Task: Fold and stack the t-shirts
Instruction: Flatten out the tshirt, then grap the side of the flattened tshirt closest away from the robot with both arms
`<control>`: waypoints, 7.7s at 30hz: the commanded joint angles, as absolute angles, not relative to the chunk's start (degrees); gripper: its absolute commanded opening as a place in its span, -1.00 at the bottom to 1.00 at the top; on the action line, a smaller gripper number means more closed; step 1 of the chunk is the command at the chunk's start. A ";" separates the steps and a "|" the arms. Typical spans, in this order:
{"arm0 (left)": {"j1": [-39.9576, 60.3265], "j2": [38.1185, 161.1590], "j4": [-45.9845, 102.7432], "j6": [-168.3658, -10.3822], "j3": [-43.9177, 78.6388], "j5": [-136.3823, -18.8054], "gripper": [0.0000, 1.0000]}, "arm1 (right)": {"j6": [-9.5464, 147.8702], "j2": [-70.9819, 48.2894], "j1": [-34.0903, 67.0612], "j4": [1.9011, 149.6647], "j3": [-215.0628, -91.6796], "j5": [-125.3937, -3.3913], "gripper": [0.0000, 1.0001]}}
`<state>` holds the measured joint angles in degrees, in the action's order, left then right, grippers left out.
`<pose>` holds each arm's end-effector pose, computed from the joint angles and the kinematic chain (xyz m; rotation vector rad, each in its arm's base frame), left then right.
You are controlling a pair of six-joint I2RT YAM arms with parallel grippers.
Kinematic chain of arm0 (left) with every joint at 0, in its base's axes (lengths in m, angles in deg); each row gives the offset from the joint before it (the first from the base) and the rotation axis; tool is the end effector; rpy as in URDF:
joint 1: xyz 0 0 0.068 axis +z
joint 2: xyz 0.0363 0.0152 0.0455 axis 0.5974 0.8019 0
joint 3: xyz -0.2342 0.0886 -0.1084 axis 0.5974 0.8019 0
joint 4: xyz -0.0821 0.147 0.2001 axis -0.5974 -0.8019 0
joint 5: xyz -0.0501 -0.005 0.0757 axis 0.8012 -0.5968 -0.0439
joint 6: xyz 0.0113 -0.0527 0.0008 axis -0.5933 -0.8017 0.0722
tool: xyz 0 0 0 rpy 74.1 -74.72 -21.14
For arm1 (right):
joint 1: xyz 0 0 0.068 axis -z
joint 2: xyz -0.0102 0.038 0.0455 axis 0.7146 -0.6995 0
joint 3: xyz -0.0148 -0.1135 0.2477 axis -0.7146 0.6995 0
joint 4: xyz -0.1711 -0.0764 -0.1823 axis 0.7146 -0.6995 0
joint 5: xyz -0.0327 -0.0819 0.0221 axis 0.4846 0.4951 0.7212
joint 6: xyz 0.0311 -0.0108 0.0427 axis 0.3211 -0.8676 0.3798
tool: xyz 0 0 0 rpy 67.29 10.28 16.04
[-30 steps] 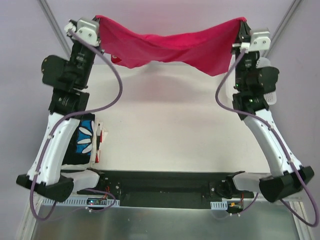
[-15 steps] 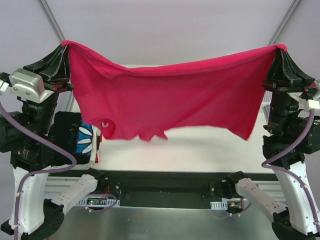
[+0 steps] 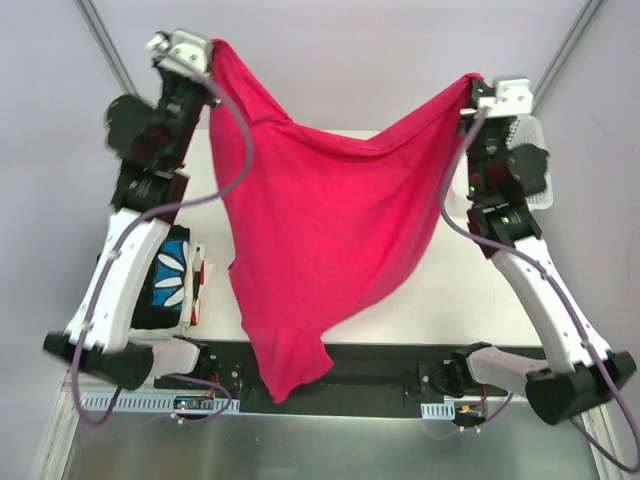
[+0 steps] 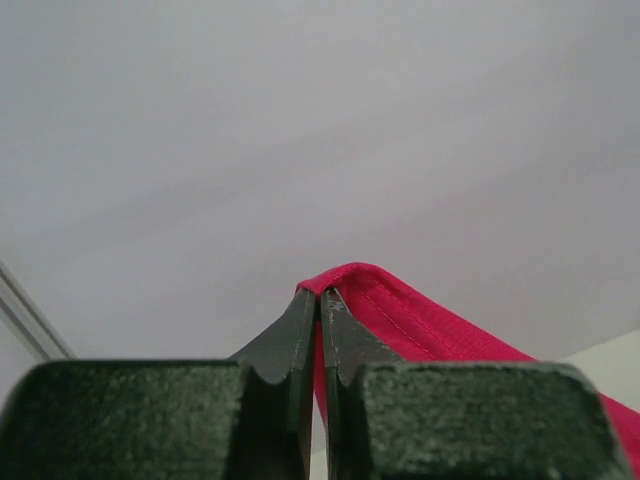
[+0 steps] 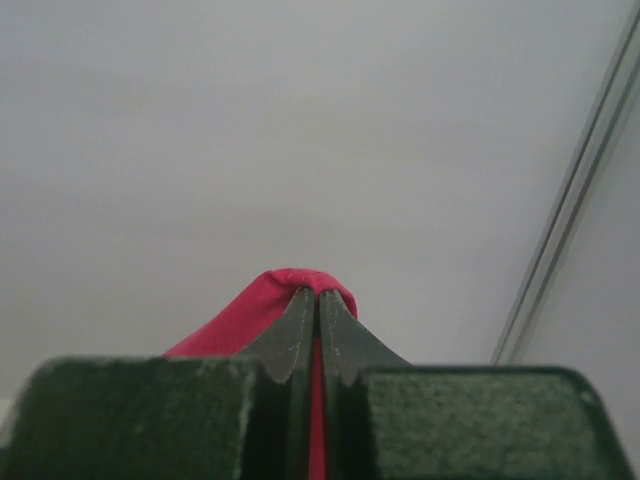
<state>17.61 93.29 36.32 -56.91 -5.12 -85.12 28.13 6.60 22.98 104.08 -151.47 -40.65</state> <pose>0.1981 -0.0691 0.5839 0.3354 0.8876 0.0233 0.2026 0.0737 0.5201 -0.1972 0.9162 -0.3139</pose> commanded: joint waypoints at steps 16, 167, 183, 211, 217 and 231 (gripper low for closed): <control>25.70 120.23 45.09 -60.12 -2.51 -92.10 0.11 | 30.09 -5.95 32.34 103.36 -152.46 -36.45 -0.35; 30.89 156.53 7.73 -93.71 -30.91 -52.89 -0.17 | 72.28 -6.03 41.65 64.85 -126.26 -82.69 0.93; 11.38 108.74 9.49 -96.43 24.53 -65.03 0.48 | 78.69 -11.48 42.71 70.40 -123.88 -62.20 0.93; -18.51 88.83 -6.95 -113.92 50.42 -83.65 0.04 | 82.82 -9.11 43.06 76.11 -118.61 -65.71 0.68; -19.39 92.52 -6.07 -113.04 49.28 -85.59 0.02 | 82.91 -7.70 43.15 76.11 -118.25 -66.68 0.67; -21.15 104.12 -4.13 -108.64 41.81 -85.94 -0.03 | 82.91 -7.17 43.15 76.12 -117.90 -67.12 0.67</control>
<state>-20.40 103.30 -4.03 -110.46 43.97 -84.93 82.34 -8.96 42.76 74.47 -118.21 -66.49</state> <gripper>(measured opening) 0.489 0.836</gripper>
